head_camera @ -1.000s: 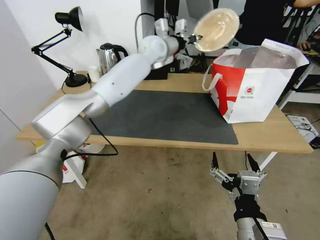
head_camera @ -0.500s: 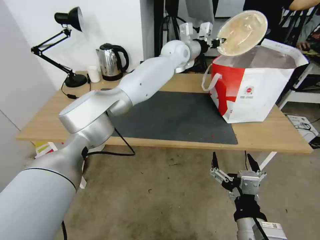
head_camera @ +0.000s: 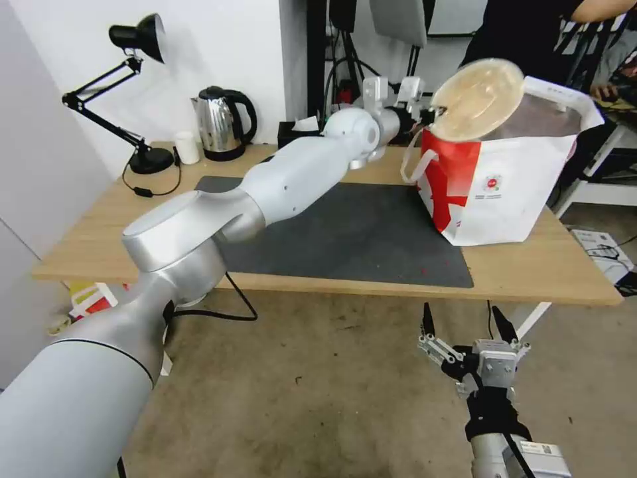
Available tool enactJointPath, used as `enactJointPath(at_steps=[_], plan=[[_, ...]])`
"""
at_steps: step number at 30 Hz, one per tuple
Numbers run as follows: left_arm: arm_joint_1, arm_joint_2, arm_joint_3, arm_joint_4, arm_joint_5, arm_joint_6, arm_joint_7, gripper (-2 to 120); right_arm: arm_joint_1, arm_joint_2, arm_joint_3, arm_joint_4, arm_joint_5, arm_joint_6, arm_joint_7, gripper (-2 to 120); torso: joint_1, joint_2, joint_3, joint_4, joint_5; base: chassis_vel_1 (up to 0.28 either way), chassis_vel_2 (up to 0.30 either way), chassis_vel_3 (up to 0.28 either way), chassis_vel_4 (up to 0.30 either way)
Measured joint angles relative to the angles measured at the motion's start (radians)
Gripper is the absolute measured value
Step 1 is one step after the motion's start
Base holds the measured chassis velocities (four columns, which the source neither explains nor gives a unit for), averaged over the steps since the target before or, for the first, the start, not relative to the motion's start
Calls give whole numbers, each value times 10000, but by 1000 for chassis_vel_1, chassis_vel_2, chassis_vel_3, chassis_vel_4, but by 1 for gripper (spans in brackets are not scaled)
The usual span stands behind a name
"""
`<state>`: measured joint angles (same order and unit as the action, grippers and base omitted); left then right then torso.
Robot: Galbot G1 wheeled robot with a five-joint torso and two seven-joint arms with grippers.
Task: Pick up the trash from the table and place it into the takeout bag.
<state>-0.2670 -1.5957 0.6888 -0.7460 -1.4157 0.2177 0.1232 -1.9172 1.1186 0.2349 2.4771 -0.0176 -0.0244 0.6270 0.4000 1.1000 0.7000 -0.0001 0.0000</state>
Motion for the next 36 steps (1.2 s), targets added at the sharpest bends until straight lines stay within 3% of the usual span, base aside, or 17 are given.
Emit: enactJointPath(at_steps=[19,22,25,31,35,36], plan=[[239,22,142,-49,301,66,-169,3,0,0,0,0,0,0,0,100,0,0,0,1,0,0,0,0,0],[239,22,154,-76,303,69,-169,8,0,0,0,0,-1,0,0,100,0,0,0,-1,1,0,0,0,0],[224,28,157,-160,305,236,-161,26,0,0,0,0,0,0,0,100,0,0,0,1,0,0,0,0,0],[163,31,143,-324,306,359,-145,42,0,0,0,0,0,0,0,100,0,0,0,0,0,0,0,0,0],[107,37,144,-427,302,467,-142,63,0,0,0,0,0,0,0,100,0,0,0,0,1,0,0,0,0],[107,37,144,-427,302,467,-142,63,0,0,0,0,0,0,0,100,0,0,0,0,1,0,0,0,0]])
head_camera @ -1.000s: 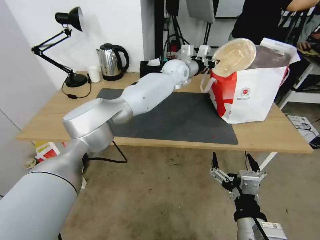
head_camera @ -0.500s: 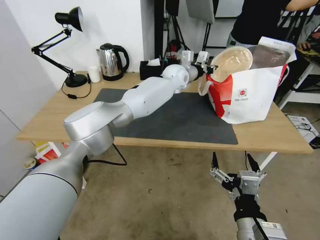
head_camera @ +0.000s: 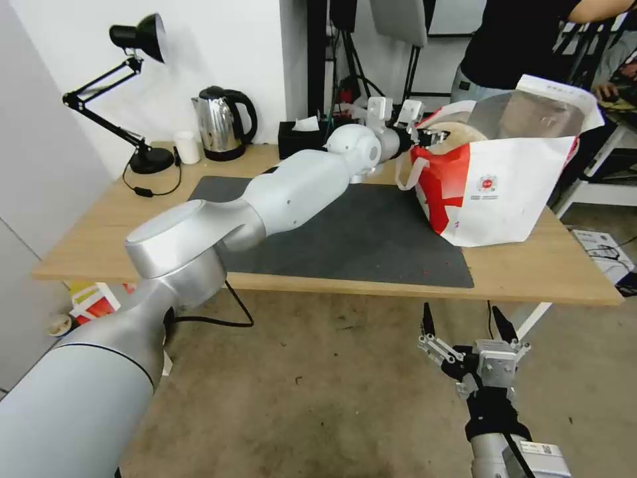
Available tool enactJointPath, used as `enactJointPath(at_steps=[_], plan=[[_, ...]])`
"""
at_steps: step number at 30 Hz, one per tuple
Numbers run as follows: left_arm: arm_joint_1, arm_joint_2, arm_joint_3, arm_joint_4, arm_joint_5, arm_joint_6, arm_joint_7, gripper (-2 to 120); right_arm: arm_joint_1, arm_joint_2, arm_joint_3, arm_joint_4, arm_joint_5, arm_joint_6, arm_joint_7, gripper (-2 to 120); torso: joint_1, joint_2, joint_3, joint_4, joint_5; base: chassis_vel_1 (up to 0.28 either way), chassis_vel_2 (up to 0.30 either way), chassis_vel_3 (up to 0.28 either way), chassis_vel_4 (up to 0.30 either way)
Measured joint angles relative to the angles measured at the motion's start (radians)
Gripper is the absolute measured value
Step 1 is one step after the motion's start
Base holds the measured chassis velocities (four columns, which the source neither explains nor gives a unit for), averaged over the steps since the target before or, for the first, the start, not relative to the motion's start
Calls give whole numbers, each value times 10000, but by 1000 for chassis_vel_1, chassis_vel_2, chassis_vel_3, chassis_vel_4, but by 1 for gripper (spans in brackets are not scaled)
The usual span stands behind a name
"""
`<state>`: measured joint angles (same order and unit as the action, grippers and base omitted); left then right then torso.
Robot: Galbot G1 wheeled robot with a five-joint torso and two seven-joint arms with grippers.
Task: Pick up the trash from the table and place it into the takeout bag.
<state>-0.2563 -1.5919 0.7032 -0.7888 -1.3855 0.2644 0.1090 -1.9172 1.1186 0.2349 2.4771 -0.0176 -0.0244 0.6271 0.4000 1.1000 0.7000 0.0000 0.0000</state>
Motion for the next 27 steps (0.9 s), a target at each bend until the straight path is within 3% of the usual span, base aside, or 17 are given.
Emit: enactJointPath(at_steps=[8,15,21,22,26,27], plan=[[-39,3,-2,-41,-1,29,-6,94,0,0,0,0,0,0,0,100,0,0,0,0,0,0,0,0,0],[-50,240,-389,-711,-46,24,-321,100,0,0,0,0,0,0,0,100,0,0,1,-2,0,0,0,0,0],[-263,1298,-1106,-2379,-174,-170,-995,100,0,0,0,0,0,0,0,100,0,0,0,-3,-1,0,0,0,0],[-263,1298,-1106,-2379,-174,-170,-995,100,0,0,0,0,0,0,0,100,0,0,0,-3,-1,0,0,0,0],[-478,2883,-1549,-3724,-272,-669,-1237,100,0,0,1,0,-1,0,0,100,0,0,0,4,-4,0,0,0,0],[-478,2883,-1549,-3724,-272,-669,-1237,100,0,0,1,0,-1,0,0,100,0,0,0,4,-4,0,0,0,0]])
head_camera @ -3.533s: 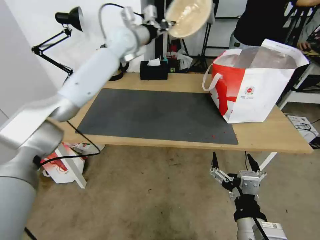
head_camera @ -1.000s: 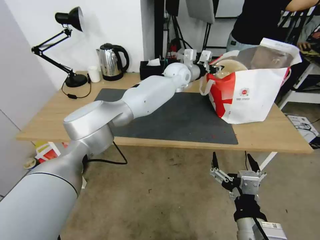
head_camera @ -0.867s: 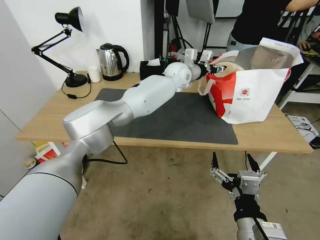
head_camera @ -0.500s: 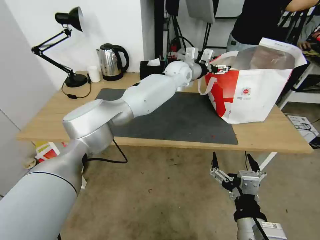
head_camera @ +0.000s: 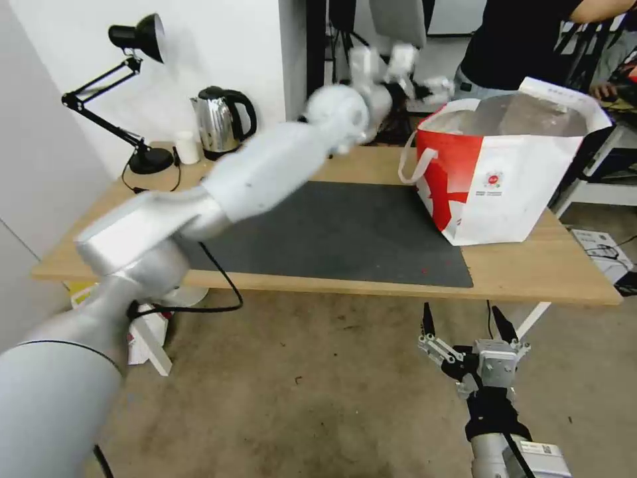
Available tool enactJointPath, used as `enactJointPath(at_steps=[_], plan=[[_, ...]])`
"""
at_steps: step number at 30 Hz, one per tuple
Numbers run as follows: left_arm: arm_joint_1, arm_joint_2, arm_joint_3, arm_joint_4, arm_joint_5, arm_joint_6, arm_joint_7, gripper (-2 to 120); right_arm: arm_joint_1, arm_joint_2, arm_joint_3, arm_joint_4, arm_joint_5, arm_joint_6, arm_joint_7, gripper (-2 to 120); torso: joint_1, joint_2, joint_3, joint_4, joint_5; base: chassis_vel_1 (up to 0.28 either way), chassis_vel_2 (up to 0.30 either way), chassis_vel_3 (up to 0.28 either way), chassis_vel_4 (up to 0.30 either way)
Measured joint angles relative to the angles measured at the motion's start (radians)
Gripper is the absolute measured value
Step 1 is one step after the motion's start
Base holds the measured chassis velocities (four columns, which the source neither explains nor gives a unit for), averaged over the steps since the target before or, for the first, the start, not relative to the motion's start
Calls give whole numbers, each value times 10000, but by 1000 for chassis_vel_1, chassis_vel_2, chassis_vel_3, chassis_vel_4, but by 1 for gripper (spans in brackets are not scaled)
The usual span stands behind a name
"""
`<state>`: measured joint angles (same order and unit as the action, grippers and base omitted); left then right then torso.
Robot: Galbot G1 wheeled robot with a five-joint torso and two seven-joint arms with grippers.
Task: Pick up the trash from the table and place it into the takeout bag.
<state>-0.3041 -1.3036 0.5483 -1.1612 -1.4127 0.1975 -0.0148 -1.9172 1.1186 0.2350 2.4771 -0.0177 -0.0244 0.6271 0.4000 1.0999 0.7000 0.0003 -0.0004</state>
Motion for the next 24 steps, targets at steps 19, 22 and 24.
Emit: enactJointPath(at_steps=[19,22,24], plan=[[7290,6080,-5515,-7319,3340,-1562,-365,100,0,0,-1,2,0,-1,0,100,-2,2,-1,-4,4,0,0,0,0],[9726,6302,-7167,-8098,4705,-2227,-536,100,0,0,0,2,0,-1,0,100,-2,3,-1,-3,-4,0,0,0,0],[11367,6173,-8385,-8707,5487,-2417,-577,100,0,-1,-1,1,1,-1,-1,100,-2,3,-1,-2,4,0,0,0,0]])
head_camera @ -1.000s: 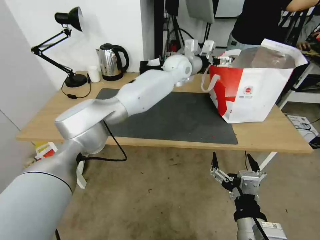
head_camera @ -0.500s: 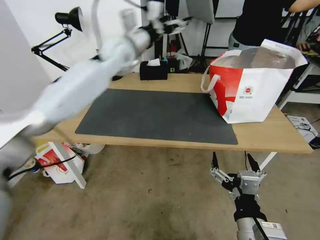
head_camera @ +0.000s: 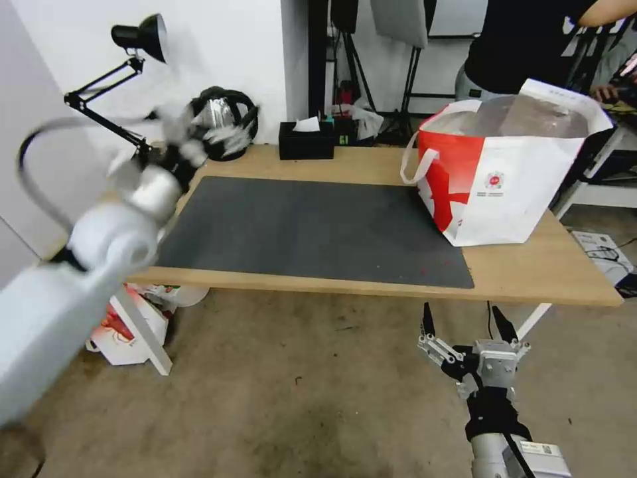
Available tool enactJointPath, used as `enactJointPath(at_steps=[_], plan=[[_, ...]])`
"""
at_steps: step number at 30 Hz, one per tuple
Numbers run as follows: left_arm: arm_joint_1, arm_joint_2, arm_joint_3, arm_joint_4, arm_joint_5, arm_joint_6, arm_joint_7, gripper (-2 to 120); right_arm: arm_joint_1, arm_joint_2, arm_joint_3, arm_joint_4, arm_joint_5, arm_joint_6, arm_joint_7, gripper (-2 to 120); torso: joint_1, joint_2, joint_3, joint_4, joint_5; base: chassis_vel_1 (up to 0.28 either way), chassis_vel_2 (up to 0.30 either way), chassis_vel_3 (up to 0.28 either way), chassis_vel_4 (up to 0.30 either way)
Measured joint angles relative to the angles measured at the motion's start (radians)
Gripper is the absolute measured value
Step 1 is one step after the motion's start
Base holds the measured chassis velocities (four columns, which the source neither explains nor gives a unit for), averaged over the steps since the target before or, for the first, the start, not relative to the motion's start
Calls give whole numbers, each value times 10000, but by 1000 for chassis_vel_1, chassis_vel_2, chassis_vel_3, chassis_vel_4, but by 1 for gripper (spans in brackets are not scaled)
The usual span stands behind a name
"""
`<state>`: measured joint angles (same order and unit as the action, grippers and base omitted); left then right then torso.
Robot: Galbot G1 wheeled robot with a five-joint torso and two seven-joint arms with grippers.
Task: Pick up the trash from the table and place it into the takeout bag.
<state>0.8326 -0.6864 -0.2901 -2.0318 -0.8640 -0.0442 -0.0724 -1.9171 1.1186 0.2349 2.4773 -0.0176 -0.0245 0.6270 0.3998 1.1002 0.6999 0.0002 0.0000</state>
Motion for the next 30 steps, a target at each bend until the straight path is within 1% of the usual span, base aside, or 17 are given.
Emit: enactJointPath(at_steps=[1,2,3,4,5,7,9,10,12,14,15,17,22,24,25,28,30], plan=[[1043,-195,-725,-412,341,-6,-142,100,0,0,0,0,-1,0,0,100,0,0,0,0,0,0,0,0,0],[1519,-329,-1061,-605,535,-19,-206,100,-1,0,0,0,0,0,0,100,0,0,0,1,-3,0,0,0,0],[2654,-802,-1888,-1018,1253,-92,-255,100,0,0,0,-1,-1,0,0,100,-2,1,-1,-2,4,0,0,0,0],[3337,-1178,-2320,-1255,1678,-183,-255,100,-1,0,0,-1,0,0,0,100,-1,0,-1,-6,0,0,0,0,0],[3337,-1178,-2320,-1255,1678,-183,-255,100,-1,0,0,-1,0,0,0,100,-1,0,-1,-6,0,0,0,0,0],[4792,-2154,-3065,-1699,2504,-446,-41,100,0,-1,0,-2,0,0,0,100,1,0,0,-2,2,0,0,0,0],[6076,-3270,-3481,-2001,3454,-1010,220,100,0,0,1,-2,-1,0,0,100,0,1,-1,3,2,0,0,0,0],[6076,-3270,-3481,-2001,3454,-1010,220,100,0,0,1,-2,-1,0,0,100,0,1,-1,3,2,0,0,0,0],[6945,-4243,-3608,-2143,4473,-1543,489,100,0,1,0,-2,0,0,0,100,1,0,0,-2,3,0,0,0,0],[7394,-4869,-3595,-2202,5030,-1888,638,100,0,0,0,-1,0,0,0,100,0,-1,0,-3,4,0,0,0,0],[7394,-4869,-3595,-2202,5030,-1888,638,100,0,0,0,-1,0,0,0,100,0,-1,0,-3,4,0,0,0,0],[7874,-5560,-3511,-2267,5517,-2293,741,100,0,0,0,-2,0,0,1,100,0,-1,0,-3,3,0,0,0,0],[8335,-6155,-3394,-2128,6295,-2806,807,100,0,0,0,-2,0,0,0,100,0,-1,0,-2,5,0,0,0,0],[8495,-6321,-3177,-1726,6657,-3121,816,100,0,0,0,-1,0,0,0,100,0,-2,0,-2,1,0,0,0,0],[8495,-6321,-3177,-1726,6657,-3121,816,100,0,0,0,-1,0,0,0,100,0,-2,0,-2,1,0,0,0,0],[8459,-6449,-2957,-1041,6803,-3480,899,100,0,0,0,-1,0,0,0,100,2,-3,1,-3,1,0,0,0,0],[8443,-6498,-2926,-867,6829,-3553,923,100,-1,0,0,-2,0,0,0,100,3,-3,1,-3,0,0,0,0,0]])
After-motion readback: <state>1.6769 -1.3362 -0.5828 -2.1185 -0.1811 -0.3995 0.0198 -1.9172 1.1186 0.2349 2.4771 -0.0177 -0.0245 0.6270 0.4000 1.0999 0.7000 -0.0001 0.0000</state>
